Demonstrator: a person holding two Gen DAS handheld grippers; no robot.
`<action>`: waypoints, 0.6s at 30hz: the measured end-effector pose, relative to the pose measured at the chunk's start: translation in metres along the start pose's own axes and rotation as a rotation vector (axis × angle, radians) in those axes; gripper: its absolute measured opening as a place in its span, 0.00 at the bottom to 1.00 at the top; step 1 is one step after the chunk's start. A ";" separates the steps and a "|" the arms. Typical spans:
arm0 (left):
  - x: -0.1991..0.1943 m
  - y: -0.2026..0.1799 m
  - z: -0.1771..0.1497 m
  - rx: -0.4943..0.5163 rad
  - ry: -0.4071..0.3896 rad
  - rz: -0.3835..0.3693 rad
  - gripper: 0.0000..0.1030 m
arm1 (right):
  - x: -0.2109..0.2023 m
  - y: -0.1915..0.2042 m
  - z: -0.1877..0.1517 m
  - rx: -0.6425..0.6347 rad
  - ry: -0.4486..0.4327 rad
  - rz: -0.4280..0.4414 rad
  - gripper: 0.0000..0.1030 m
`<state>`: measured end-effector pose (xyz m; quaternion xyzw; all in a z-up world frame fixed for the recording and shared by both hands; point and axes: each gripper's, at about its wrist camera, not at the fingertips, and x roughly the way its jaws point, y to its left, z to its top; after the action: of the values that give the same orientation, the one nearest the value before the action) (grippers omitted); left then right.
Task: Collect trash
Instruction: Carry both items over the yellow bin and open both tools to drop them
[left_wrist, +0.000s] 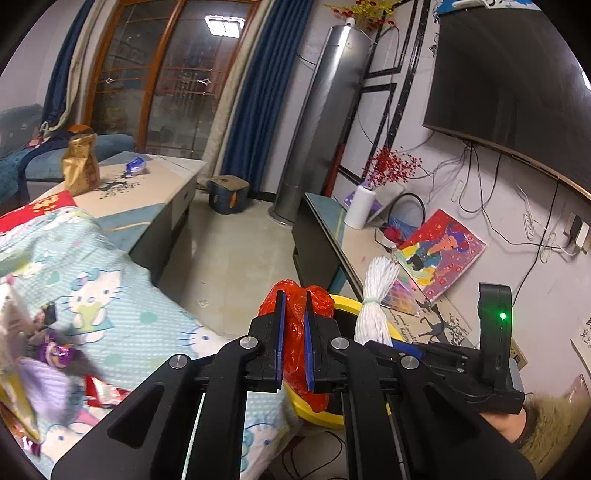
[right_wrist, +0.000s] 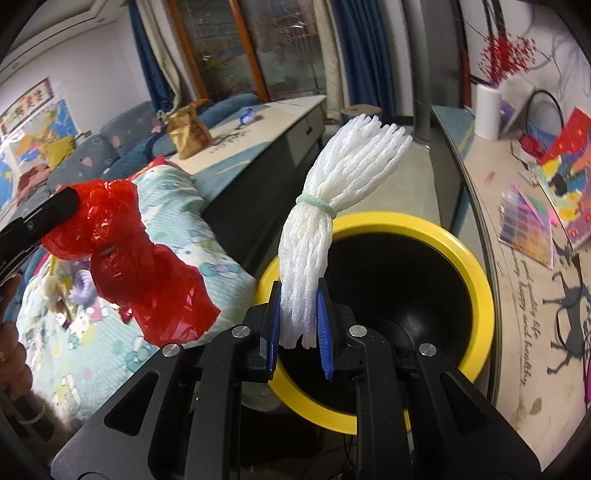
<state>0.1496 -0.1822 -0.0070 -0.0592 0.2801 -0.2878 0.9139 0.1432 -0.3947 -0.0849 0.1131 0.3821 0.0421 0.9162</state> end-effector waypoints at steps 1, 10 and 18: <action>0.005 -0.002 -0.001 0.001 0.006 -0.004 0.08 | 0.000 -0.006 -0.002 0.007 0.006 -0.006 0.13; 0.049 -0.021 -0.009 0.042 0.067 -0.030 0.08 | 0.007 -0.038 -0.014 0.077 0.057 -0.051 0.13; 0.086 -0.035 -0.016 0.074 0.126 -0.061 0.16 | 0.013 -0.058 -0.020 0.137 0.098 -0.091 0.30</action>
<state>0.1817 -0.2583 -0.0515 -0.0158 0.3242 -0.3288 0.8869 0.1375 -0.4454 -0.1216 0.1556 0.4333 -0.0202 0.8875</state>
